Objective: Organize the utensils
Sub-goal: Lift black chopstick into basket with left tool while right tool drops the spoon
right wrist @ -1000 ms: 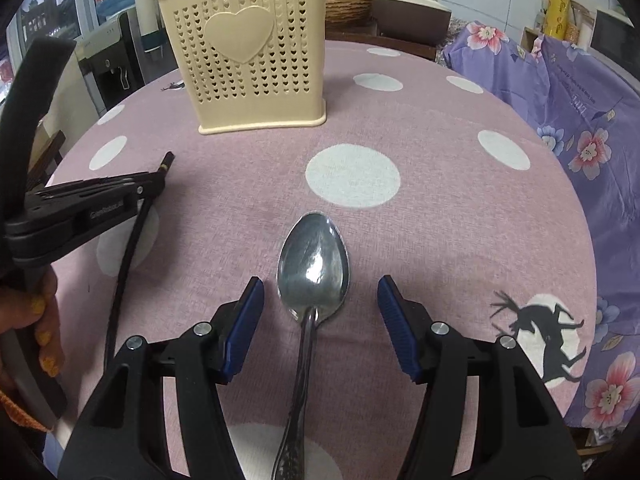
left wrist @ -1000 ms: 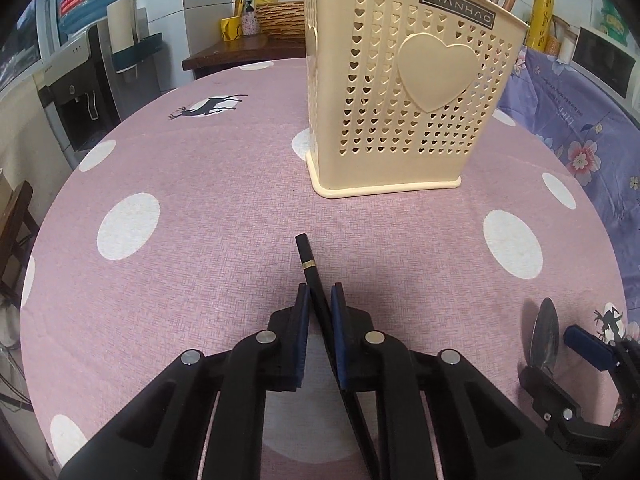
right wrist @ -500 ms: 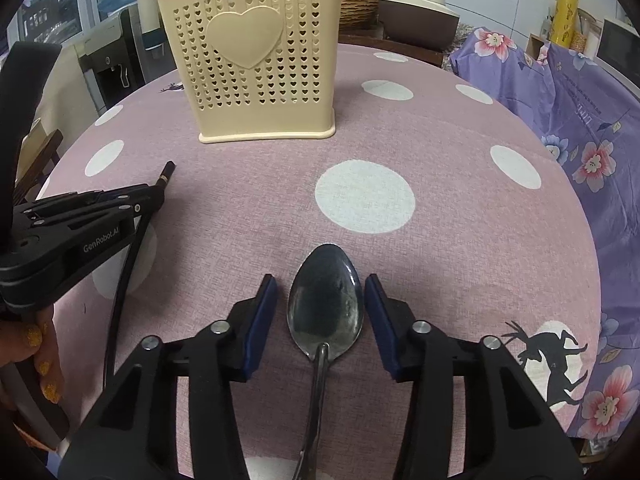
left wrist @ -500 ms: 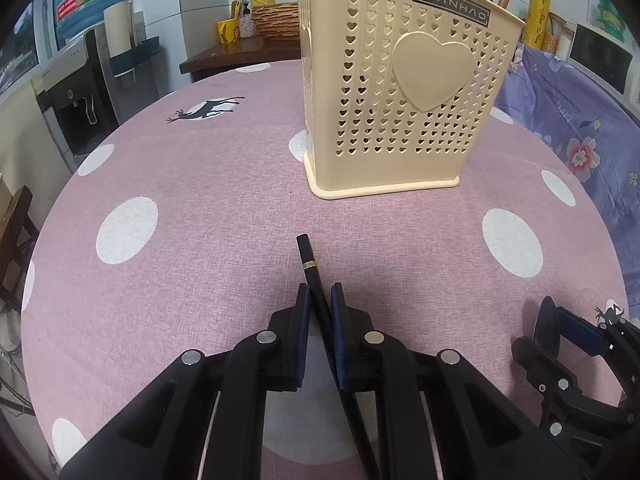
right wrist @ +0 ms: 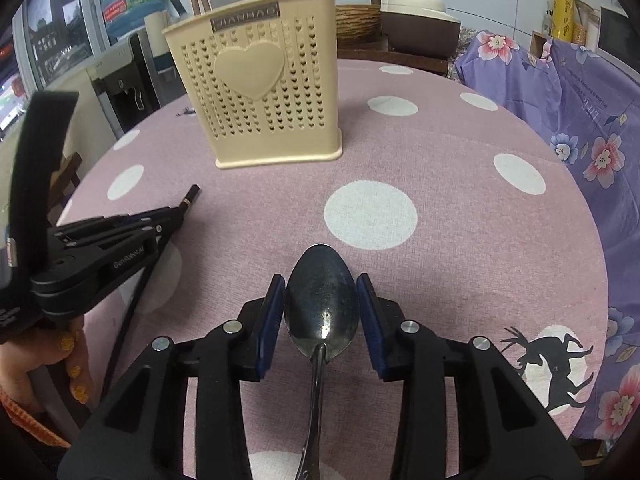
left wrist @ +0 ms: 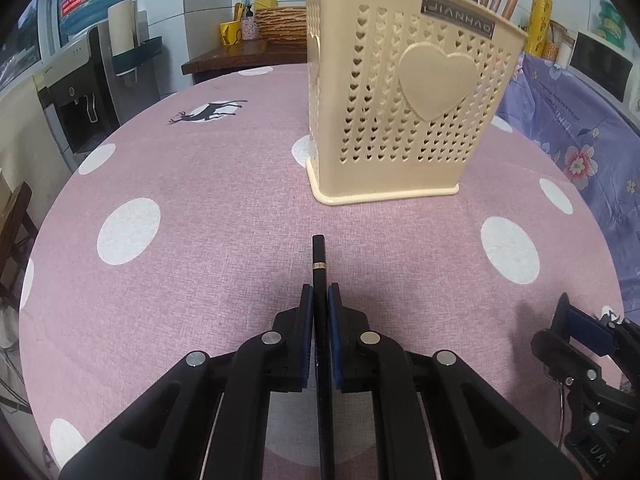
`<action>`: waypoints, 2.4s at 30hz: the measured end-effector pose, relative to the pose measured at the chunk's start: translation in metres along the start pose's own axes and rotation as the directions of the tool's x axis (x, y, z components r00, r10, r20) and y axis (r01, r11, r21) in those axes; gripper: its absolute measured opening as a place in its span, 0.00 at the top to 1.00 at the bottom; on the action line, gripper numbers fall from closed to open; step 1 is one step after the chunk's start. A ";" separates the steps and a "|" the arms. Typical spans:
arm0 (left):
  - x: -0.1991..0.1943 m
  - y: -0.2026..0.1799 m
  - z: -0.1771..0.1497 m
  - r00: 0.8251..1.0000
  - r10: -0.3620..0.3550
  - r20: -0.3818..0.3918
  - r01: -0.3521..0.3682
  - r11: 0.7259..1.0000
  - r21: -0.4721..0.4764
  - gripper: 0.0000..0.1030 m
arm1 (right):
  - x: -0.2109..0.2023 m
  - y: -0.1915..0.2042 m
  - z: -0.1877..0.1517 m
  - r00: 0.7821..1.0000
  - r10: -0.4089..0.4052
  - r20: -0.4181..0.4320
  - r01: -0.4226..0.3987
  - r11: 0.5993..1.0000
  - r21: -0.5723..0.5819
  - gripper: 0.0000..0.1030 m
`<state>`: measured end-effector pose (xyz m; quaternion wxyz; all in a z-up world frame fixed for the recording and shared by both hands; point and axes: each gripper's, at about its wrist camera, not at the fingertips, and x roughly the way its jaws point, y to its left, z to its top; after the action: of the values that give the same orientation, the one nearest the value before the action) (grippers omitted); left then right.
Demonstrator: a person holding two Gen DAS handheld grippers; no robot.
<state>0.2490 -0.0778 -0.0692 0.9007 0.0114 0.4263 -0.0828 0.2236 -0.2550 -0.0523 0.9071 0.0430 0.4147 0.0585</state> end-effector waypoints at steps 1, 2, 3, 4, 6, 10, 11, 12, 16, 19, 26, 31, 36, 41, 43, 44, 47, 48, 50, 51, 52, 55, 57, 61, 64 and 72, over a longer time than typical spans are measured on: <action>-0.004 0.001 0.001 1.000 -0.005 0.009 0.005 1.000 -0.003 0.92 | -0.004 -0.001 0.002 1.000 0.013 0.008 -0.013 1.000 0.010 0.63; -0.009 0.002 0.003 1.000 -0.012 0.020 0.012 1.000 -0.006 0.92 | -0.009 -0.003 0.004 1.000 0.025 0.017 -0.026 0.999 0.020 0.63; -0.017 0.004 0.005 0.999 -0.026 0.036 0.026 1.000 -0.011 0.92 | -0.015 -0.005 0.006 0.999 0.036 0.028 -0.037 0.999 0.027 0.63; -0.025 0.005 0.007 0.998 -0.037 0.052 0.038 0.999 -0.016 0.91 | -0.022 -0.005 0.008 0.998 0.047 0.042 -0.048 0.998 0.032 0.63; -0.045 0.008 0.012 0.994 -0.061 0.093 0.063 0.998 -0.021 0.92 | -0.036 -0.005 0.013 0.995 0.067 0.070 -0.069 0.997 0.037 0.63; -0.087 0.014 0.021 0.978 -0.109 0.175 0.114 0.993 -0.017 0.92 | -0.064 -0.001 0.021 0.988 0.098 0.122 -0.103 0.994 0.031 0.64; -0.097 0.014 0.022 0.974 -0.116 0.196 0.120 0.993 -0.011 0.92 | -0.071 0.000 0.023 0.986 0.099 0.136 -0.104 0.994 0.026 0.64; -0.106 0.015 0.023 0.969 -0.120 0.214 0.124 0.992 -0.007 0.92 | -0.077 0.001 0.025 0.984 0.102 0.145 -0.106 0.994 0.022 0.64; -0.133 0.018 0.028 0.953 -0.142 0.268 0.147 0.989 0.002 0.92 | -0.096 0.009 0.029 0.979 0.108 0.175 -0.109 0.994 -0.004 0.64; -0.142 0.023 0.030 0.946 -0.144 0.290 0.152 0.988 -0.006 0.92 | -0.101 0.012 0.031 0.977 0.107 0.182 -0.105 0.994 -0.018 0.65; -0.152 0.023 0.030 0.937 -0.153 0.315 0.162 0.987 -0.005 0.92 | -0.100 0.016 0.030 0.978 0.100 0.183 -0.097 0.995 -0.025 0.65; -0.161 0.026 0.032 0.927 -0.160 0.340 0.172 0.985 -0.005 0.92 | -0.098 0.016 0.030 0.978 0.099 0.182 -0.096 0.995 -0.026 0.65; -0.164 0.023 0.034 0.921 -0.168 0.351 0.179 0.984 0.001 0.92 | -0.096 0.017 0.033 0.978 0.096 0.183 -0.091 0.995 -0.038 0.65; -0.164 0.019 0.039 0.917 -0.174 0.358 0.182 0.983 0.011 0.92 | -0.098 0.020 0.036 0.978 0.094 0.187 -0.086 0.995 -0.052 0.65; -0.164 0.018 0.042 0.916 -0.176 0.360 0.182 0.983 0.017 0.92 | -0.098 0.020 0.040 0.978 0.097 0.186 -0.087 0.994 -0.058 0.65; -0.165 0.017 0.043 0.915 -0.178 0.361 0.183 0.983 0.021 0.92 | -0.099 0.021 0.041 0.977 0.100 0.186 -0.090 0.994 -0.062 0.65; -0.169 0.014 0.051 0.911 -0.189 0.368 0.190 0.981 0.034 0.92 | -0.103 0.023 0.053 0.975 0.113 0.194 -0.100 0.992 -0.074 0.65; -0.171 0.012 0.055 0.908 -0.193 0.372 0.192 0.981 0.041 0.92 | -0.106 0.024 0.058 0.973 0.117 0.199 -0.103 0.991 -0.080 0.65; -0.180 0.009 0.068 0.900 -0.204 0.386 0.198 0.979 0.056 0.92 | -0.112 0.029 0.074 0.968 0.125 0.216 -0.105 0.989 -0.101 0.65; -0.185 0.007 0.076 0.895 -0.208 0.395 0.201 0.978 0.061 0.92 | -0.117 0.032 0.086 0.965 0.123 0.233 -0.099 0.989 -0.114 0.65; -0.189 0.007 0.084 0.890 -0.212 0.404 0.204 0.977 0.064 0.92 | -0.121 0.035 0.096 0.961 0.121 0.248 -0.091 0.988 -0.126 0.65; -0.207 0.006 0.116 0.871 -0.211 0.443 0.203 0.977 0.067 0.92 | -0.140 0.041 0.137 0.942 0.119 0.314 -0.077 0.987 -0.142 0.65; -0.219 0.006 0.138 0.856 -0.212 0.472 0.209 0.976 0.059 0.92 | -0.151 0.045 0.165 0.928 0.128 0.349 -0.080 0.986 -0.146 0.65; -0.241 0.004 0.181 0.821 -0.197 0.536 0.205 0.978 0.045 0.92 | -0.161 0.051 0.210 0.905 0.103 0.412 -0.046 0.988 -0.146 0.65; -0.238 -0.001 0.198 0.812 -0.173 0.557 0.182 0.982 0.039 0.92 | -0.148 0.052 0.231 0.905 0.096 0.415 -0.043 0.990 -0.137 0.65; -0.159 -0.008 0.190 0.856 -0.121 0.503 0.133 0.991 0.012 0.92 | -0.078 0.050 0.217 0.931 0.041 0.364 0.009 0.991 -0.136 0.65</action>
<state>0.2941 -0.0805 0.1747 0.9732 -0.0490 0.1778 -0.1373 0.3337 -0.2230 0.1536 0.9687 -0.0051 0.2333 0.0848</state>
